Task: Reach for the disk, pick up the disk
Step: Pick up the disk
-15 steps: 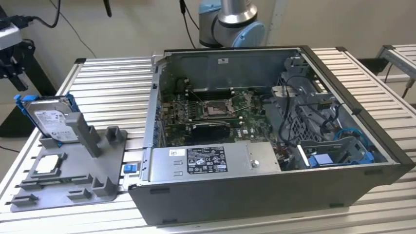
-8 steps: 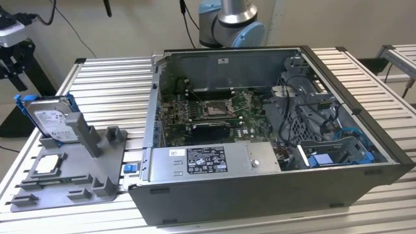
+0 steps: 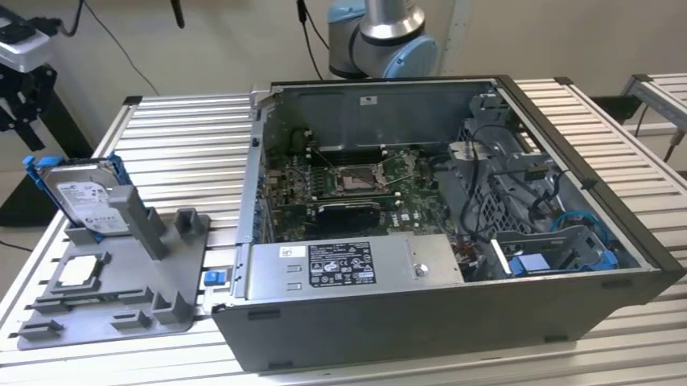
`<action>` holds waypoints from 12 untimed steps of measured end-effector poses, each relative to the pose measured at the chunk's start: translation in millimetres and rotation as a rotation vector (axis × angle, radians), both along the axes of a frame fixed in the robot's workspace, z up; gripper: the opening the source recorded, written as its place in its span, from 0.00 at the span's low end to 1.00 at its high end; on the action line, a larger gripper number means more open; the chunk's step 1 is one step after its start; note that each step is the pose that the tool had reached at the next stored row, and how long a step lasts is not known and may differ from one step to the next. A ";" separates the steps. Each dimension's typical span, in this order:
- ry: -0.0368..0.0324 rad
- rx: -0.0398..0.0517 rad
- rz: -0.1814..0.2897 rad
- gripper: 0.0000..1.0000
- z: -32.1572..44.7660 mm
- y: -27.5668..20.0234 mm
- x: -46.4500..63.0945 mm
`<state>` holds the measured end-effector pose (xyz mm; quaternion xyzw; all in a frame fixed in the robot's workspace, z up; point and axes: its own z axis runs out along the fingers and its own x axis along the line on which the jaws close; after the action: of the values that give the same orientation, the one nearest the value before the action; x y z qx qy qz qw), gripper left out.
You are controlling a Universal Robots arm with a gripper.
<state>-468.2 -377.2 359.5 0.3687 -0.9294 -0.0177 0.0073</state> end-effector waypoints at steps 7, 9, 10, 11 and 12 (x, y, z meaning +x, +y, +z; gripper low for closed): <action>0.0001 0.0000 0.127 0.00 0.0 0.0 0.0; 0.0000 0.0000 0.164 0.00 0.0 0.0 0.0; 0.0000 0.0000 0.182 0.00 0.0 0.0 0.0; 0.0000 0.0000 0.200 0.00 0.0 0.0 0.0; -0.0001 0.0000 0.218 0.00 0.0 0.0 0.0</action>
<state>-468.3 -377.1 359.5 0.4678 -0.8836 -0.0168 0.0091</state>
